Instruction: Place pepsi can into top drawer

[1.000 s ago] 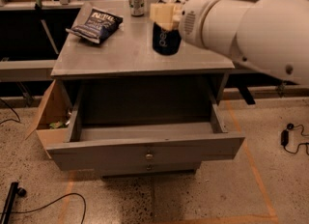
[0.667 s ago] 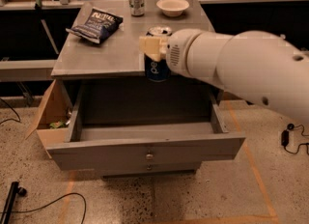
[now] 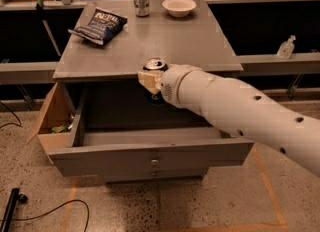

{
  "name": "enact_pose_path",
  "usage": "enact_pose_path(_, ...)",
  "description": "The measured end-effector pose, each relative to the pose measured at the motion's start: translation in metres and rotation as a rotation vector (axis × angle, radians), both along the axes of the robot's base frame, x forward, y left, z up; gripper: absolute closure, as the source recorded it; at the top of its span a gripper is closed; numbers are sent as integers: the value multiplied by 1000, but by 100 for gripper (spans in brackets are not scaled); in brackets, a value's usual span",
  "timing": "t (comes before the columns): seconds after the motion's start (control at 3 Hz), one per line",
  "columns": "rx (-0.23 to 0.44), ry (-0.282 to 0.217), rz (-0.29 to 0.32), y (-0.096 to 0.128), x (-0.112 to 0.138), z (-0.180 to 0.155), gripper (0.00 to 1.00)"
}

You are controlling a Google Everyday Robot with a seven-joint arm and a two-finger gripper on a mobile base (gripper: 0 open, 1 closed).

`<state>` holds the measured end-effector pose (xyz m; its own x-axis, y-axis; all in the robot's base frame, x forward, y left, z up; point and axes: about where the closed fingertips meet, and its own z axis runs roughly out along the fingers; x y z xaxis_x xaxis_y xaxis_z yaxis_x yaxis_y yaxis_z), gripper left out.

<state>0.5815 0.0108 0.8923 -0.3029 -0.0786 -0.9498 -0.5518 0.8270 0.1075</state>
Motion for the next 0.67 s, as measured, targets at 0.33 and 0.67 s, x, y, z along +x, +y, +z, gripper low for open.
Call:
enact_pose_path(0.33,27,-21,25,5,14,-43,100)
enact_pose_path(0.67,67,-14,34,6,13,-83,100)
